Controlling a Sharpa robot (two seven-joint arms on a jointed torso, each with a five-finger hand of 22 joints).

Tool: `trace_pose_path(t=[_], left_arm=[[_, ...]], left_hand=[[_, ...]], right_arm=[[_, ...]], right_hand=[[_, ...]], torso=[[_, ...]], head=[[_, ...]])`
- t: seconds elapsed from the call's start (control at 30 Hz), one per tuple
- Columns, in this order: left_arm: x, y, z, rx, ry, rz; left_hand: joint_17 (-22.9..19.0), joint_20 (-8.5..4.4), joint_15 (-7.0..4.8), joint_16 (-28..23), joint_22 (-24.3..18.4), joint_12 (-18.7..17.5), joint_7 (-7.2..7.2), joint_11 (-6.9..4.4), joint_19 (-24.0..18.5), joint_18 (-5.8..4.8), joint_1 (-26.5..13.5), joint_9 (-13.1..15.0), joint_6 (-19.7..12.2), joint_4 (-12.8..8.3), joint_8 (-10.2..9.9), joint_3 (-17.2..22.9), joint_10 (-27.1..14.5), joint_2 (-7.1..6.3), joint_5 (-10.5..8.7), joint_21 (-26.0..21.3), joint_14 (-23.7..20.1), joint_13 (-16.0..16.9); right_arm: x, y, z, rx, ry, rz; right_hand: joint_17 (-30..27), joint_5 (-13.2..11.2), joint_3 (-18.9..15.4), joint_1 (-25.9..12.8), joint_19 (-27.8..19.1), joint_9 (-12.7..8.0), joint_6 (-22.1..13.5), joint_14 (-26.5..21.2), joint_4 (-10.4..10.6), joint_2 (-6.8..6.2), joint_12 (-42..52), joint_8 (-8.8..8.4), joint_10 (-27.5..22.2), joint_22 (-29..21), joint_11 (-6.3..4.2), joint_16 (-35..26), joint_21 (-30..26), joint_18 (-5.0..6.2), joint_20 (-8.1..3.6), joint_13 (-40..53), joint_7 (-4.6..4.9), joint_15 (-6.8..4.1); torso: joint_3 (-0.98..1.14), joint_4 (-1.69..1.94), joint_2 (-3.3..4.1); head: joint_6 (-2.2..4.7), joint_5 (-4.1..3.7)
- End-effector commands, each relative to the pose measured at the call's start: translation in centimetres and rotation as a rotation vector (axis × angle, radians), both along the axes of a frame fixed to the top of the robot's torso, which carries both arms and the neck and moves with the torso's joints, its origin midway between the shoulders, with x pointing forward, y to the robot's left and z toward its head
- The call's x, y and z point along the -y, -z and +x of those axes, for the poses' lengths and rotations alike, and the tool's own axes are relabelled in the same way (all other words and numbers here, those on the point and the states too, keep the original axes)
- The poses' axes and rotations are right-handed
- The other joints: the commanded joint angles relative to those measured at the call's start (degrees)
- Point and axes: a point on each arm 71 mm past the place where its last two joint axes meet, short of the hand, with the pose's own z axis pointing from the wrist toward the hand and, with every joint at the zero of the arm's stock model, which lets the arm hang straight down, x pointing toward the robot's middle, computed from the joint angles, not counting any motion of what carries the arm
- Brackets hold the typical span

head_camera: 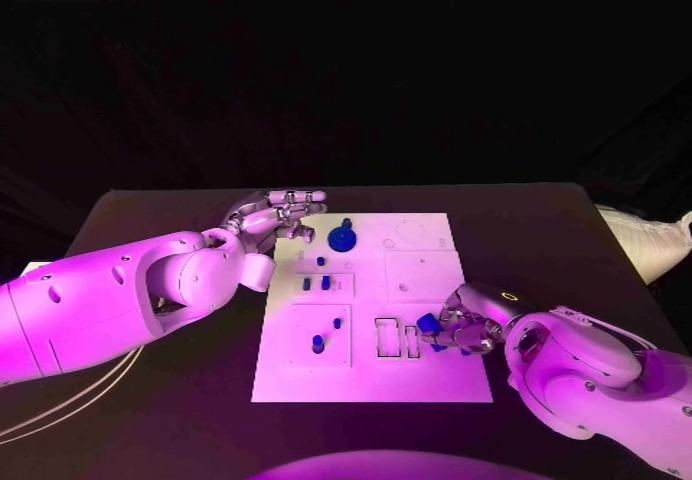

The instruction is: Assemble the parts on the task board

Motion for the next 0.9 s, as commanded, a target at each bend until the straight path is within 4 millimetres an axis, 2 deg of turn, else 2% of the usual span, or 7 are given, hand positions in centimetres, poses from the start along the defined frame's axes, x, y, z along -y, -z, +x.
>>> trace_pose_path(t=[0.03, 0.13, 0.2, 0.33, 0.47, 0.7, 0.9], left_arm=[[0.2, -0.1, -0.1, 0.003, 0.02, -0.015], [0.2, -0.1, -0.1, 0.003, 0.019, -0.015], [0.1, -0.1, -0.1, 0.003, 0.018, -0.014], [0.1, -0.1, -0.1, 0.003, 0.019, -0.015], [0.1, -0.1, -0.1, 0.003, 0.02, -0.015], [0.2, 0.0, -0.1, 0.002, 0.022, -0.016], [0.2, 0.0, -0.1, 0.002, 0.023, -0.016]], left_hand=[[-0.1, 0.03, 0.07, -0.3, -0.1, 0.1, 0.16, -0.1, -0.5, 1.06, -0.1, 0.0, 0.2, -0.3, 0.3, 0.1, -0.2, 0.61, 0.26, -0.2, -0.5, 0.1], [-0.1, 0.03, 0.07, -0.3, -0.1, 0.1, 0.16, -0.1, -0.5, 1.06, -0.1, 0.0, 0.2, -0.3, 0.3, 0.1, -0.2, 0.61, 0.26, -0.2, -0.5, 0.1], [-0.1, 0.03, 0.07, -0.3, -0.1, 0.1, 0.16, -0.1, -0.5, 1.06, -0.1, 0.0, 0.2, -0.3, 0.3, 0.1, -0.2, 0.61, 0.26, -0.2, -0.5, 0.1], [-0.1, 0.03, 0.07, -0.3, -0.1, 0.1, 0.16, -0.1, -0.5, 1.06, -0.1, 0.0, 0.2, -0.3, 0.3, 0.1, -0.2, 0.61, 0.26, -0.2, -0.5, 0.1], [-0.1, 0.03, 0.07, -0.3, -0.1, 0.1, 0.16, -0.1, -0.5, 1.06, -0.1, 0.0, 0.2, -0.3, 0.3, 0.1, -0.2, 0.61, 0.26, -0.2, -0.5, 0.1], [-0.1, 0.03, 0.07, -0.3, -0.1, 0.1, 0.16, -0.1, -0.5, 1.06, -0.1, 0.0, 0.2, -0.3, 0.3, 0.1, -0.2, 0.61, 0.26, -0.2, -0.5, 0.1], [-0.1, 0.03, 0.07, -0.3, -0.1, 0.1, 0.16, -0.1, -0.5, 1.06, -0.1, 0.0, 0.2, -0.3, 0.3, 0.1, -0.2, 0.61, 0.26, -0.2, -0.5, 0.1]], right_arm=[[0.4, 0.6, -0.1, -0.013, 0.029, -0.005], [0.4, 0.1, -0.3, 0.019, 0.043, 0.038], [0.3, -0.3, -0.5, 0.038, 0.05, 0.071], [0.0, -1.3, -0.8, 0.059, 0.062, 0.136], [-0.4, -1.9, -1.0, 0.055, 0.065, 0.175], [-1.7, -1.6, -1.1, -0.017, 0.043, 0.195], [-3.1, -0.8, -1.2, -0.094, 0.006, 0.183]], right_hand=[[0.1, 0.9, 0.0, 0.8, 2.5, 0.4, 0.1, 2.9, -0.2, 0.95, 0.4, 0.56, 0.1, 10.5, -0.3, 0.3, 0.3, -0.8, -0.4, 0.2, -0.48, -0.58], [0.1, 2.9, 0.0, 1.5, 2.5, 0.9, 0.2, 2.9, -0.2, 1.36, 0.5, 0.8, 0.3, 10.6, -0.45, 0.3, 0.3, -0.81, -0.52, 0.7, -0.62, -0.7], [0.1, 3.2, 0.0, 1.5, 2.5, 1.0, 0.2, 2.9, -0.2, 1.44, 0.4, 0.85, 0.3, 10.6, -0.46, 0.3, 0.3, -0.81, -0.54, 0.7, -0.65, -0.72], [0.2, 4.0, -0.1, 1.6, 2.5, 1.3, 0.2, 2.9, -0.1, 1.6, 0.2, 0.96, 0.4, 10.6, -0.52, 0.3, 0.3, -0.81, -0.58, 0.7, -0.72, -0.77], [0.2, 4.4, -0.2, 1.5, 2.6, 1.4, 0.3, 2.9, 0.0, 1.72, 0.2, 1.0, 0.4, 10.6, -0.55, 0.4, 0.3, -0.82, -0.61, 0.8, -0.74, -0.79], [0.1, 4.6, -0.6, 1.1, 2.6, 1.6, 0.3, 2.9, 0.1, 1.64, -0.1, 1.03, 0.4, 10.6, -0.53, 0.3, 0.3, -0.83, -0.63, 0.7, -0.72, -0.8], [0.0, 4.1, -1.7, -0.8, 2.5, 2.1, 0.2, 2.9, 0.1, 1.89, -0.5, 1.06, 0.4, 10.6, -0.51, 0.3, 0.3, -0.81, -0.62, 0.8, -0.73, -0.78]], torso=[[0.02, 0.0, -0.01], [0.06, -0.03, 0.02], [0.09, -0.03, 0.04], [-0.02, 0.08, -0.02], [0.0, 0.09, 0.02], [0.01, 0.04, 0.07], [0.0, 0.04, 0.06]], head=[[0.08, -0.09], [0.07, -0.01], [0.11, 0.04], [0.15, -0.07], [0.19, -0.06], [0.14, 0.13], [0.11, 0.14]])
